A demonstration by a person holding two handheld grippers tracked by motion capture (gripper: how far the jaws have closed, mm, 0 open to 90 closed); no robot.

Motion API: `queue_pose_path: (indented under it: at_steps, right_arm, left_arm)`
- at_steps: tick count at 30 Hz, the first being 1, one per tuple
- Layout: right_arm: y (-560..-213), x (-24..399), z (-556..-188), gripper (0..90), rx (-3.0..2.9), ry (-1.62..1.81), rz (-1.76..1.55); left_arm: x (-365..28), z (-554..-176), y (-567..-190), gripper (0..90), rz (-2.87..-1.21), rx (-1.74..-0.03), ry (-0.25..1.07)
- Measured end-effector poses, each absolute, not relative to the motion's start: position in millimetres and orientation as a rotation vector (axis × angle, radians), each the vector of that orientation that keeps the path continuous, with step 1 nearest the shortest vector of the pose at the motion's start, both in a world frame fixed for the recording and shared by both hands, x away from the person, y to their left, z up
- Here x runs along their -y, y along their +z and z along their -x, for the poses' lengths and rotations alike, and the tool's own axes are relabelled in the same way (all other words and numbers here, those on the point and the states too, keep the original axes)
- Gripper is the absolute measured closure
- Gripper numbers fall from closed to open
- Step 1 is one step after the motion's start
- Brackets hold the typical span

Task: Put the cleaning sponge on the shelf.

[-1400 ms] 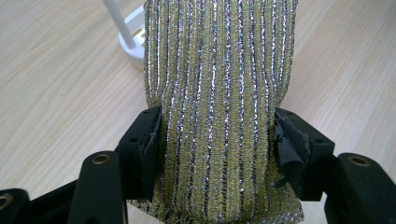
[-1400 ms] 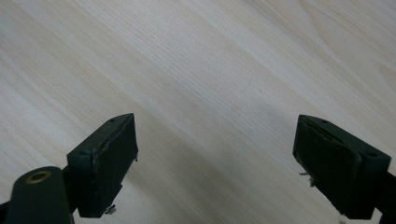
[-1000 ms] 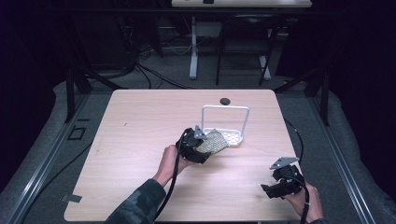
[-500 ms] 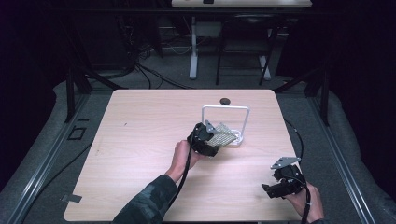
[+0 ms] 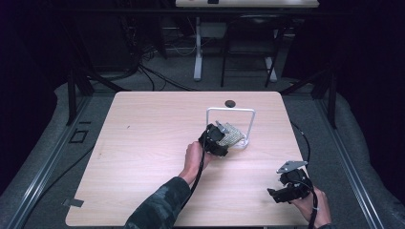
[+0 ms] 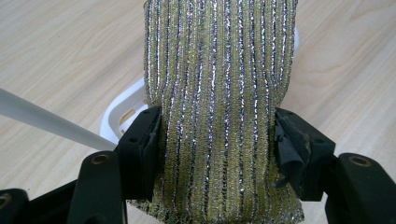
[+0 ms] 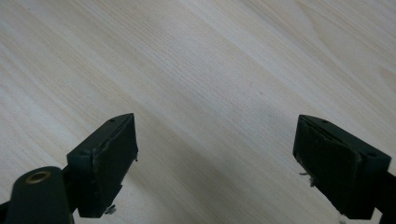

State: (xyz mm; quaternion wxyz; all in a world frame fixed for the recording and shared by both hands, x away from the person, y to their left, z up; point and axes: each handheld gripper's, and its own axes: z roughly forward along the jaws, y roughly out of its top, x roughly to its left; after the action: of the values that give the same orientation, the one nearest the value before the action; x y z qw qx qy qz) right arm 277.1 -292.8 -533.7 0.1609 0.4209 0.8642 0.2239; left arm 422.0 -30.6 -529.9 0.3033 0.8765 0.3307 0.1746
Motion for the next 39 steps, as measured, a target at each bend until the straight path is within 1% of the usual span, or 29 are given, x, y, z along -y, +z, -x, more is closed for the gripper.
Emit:
queue_pose_path:
  at_steps: [10, 22, 28, 29, 30, 31, 35, 39]
  right_arm:
    - [-534, 292, -277, 13.0, -2.473, 0.639, -1.192]
    - [-533, 292, -277, 13.0, -2.474, 0.641, -1.176]
    - [-532, 292, -276, 13.0, -2.479, 0.644, -1.176]
    - [-532, 292, -276, 13.1, -2.478, 0.646, -1.169]
    - [-532, 292, -276, 13.1, -2.478, 0.646, -1.169]
    - [-532, 291, -276, 13.0, -2.479, 0.648, -1.172]
    - [-532, 291, -276, 13.1, -2.482, 0.646, -1.171]
    - [-532, 291, -275, 13.1, -2.478, 0.645, -1.166]
  left_arm:
    - [40, -436, -540, 37.4, -2.324, -0.924, 0.471]
    - [51, -446, -540, 36.1, -2.309, -0.947, 0.494]
    - [56, -449, -546, 32.0, -2.337, -0.977, 0.496]
    - [57, -448, -546, 29.7, -2.342, -0.977, 0.497]
    - [58, -448, -546, 29.7, -2.345, -0.976, 0.506]
    - [59, -447, -546, 27.5, -2.341, -0.974, 0.516]
    - [62, -446, -543, 23.7, -2.354, -0.969, 0.543]
    - [64, -443, -541, 21.3, -2.367, -0.968, 0.586]
